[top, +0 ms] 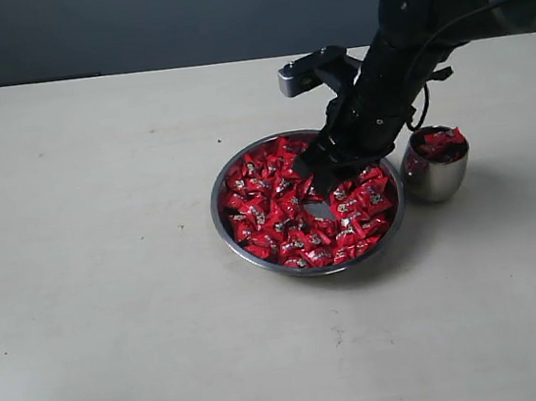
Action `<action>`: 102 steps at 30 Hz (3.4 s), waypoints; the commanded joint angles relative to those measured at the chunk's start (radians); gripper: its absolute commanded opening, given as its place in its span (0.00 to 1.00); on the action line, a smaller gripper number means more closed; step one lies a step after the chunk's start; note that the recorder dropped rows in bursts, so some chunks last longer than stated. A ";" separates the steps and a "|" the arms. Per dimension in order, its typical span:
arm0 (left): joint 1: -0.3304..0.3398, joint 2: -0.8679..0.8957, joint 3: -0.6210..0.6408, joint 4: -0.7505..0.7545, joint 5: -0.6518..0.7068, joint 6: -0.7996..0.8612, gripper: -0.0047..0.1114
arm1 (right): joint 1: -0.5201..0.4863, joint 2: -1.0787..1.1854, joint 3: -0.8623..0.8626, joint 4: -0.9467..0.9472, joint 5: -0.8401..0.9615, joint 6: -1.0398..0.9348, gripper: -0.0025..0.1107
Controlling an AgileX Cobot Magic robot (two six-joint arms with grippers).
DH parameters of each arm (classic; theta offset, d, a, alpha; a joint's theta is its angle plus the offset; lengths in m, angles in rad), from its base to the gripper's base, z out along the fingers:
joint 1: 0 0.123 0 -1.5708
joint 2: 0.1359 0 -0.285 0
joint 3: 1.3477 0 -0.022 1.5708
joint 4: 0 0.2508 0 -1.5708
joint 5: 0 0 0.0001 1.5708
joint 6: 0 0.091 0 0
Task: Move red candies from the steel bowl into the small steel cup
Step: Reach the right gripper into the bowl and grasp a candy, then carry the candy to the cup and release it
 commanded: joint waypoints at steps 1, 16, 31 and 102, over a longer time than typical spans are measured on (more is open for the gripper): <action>-0.003 -0.004 0.004 0.005 -0.011 -0.004 0.04 | 0.018 0.046 -0.076 -0.078 -0.008 0.059 0.42; -0.003 -0.004 0.004 0.005 -0.011 -0.004 0.04 | 0.020 0.223 -0.231 -0.175 0.112 0.168 0.42; -0.003 -0.004 0.004 0.005 -0.011 -0.004 0.04 | 0.020 0.250 -0.360 -0.204 0.224 0.229 0.03; -0.003 -0.004 0.004 0.005 -0.011 -0.004 0.04 | -0.272 -0.122 -0.059 -0.130 0.017 0.150 0.26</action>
